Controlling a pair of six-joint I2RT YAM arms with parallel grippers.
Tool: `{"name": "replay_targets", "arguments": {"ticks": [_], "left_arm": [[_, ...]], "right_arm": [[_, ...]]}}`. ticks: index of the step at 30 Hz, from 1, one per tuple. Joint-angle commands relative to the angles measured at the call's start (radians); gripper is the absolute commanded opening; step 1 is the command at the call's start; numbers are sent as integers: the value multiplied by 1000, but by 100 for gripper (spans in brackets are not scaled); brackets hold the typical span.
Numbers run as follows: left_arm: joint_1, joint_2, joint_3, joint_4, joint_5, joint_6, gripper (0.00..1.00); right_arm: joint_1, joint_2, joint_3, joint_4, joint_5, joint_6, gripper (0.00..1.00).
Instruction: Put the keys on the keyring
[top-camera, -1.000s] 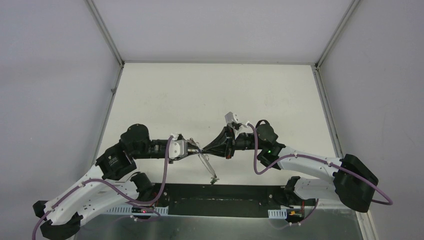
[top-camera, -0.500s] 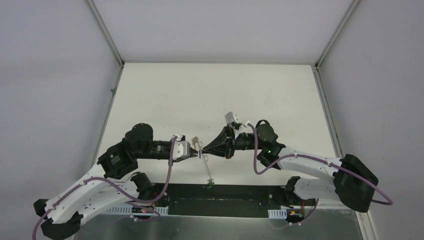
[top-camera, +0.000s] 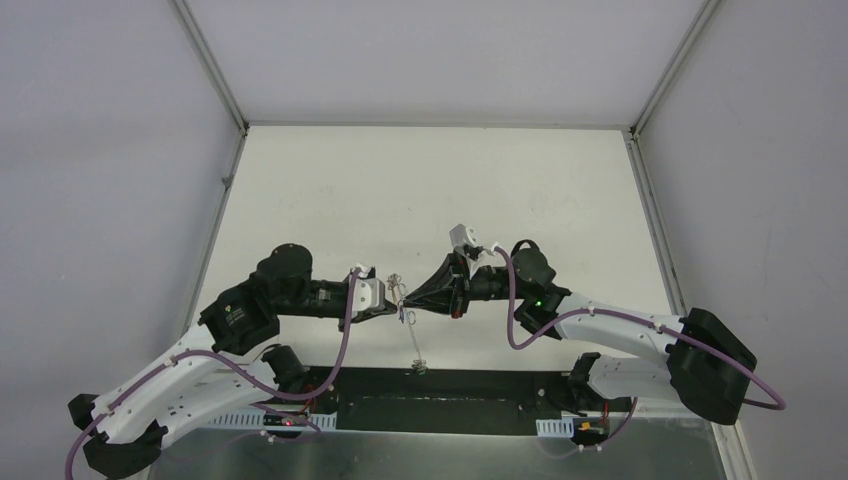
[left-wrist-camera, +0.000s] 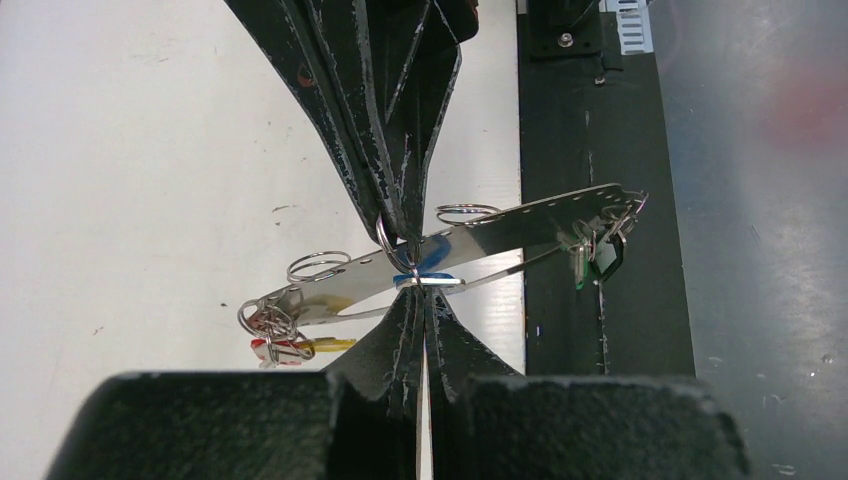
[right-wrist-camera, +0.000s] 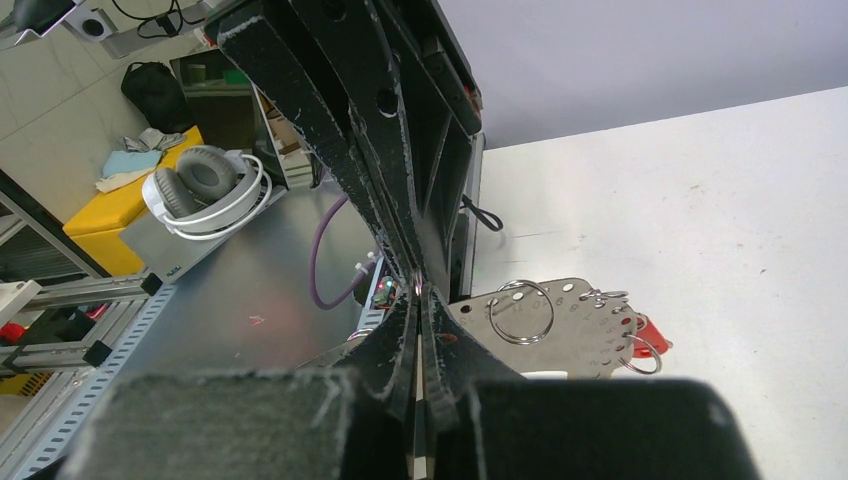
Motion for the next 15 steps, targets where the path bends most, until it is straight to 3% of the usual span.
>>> {"name": "replay_targets", "arguments": {"ticks": [1,15], "left_arm": [[-9,1,26,22,42,-39,0],[-18,47,3,129,32,-116,0]], "right_arm": [[5,-27,6,54,20,-9,0],[5,-25,10,54,19,-14,0]]}}
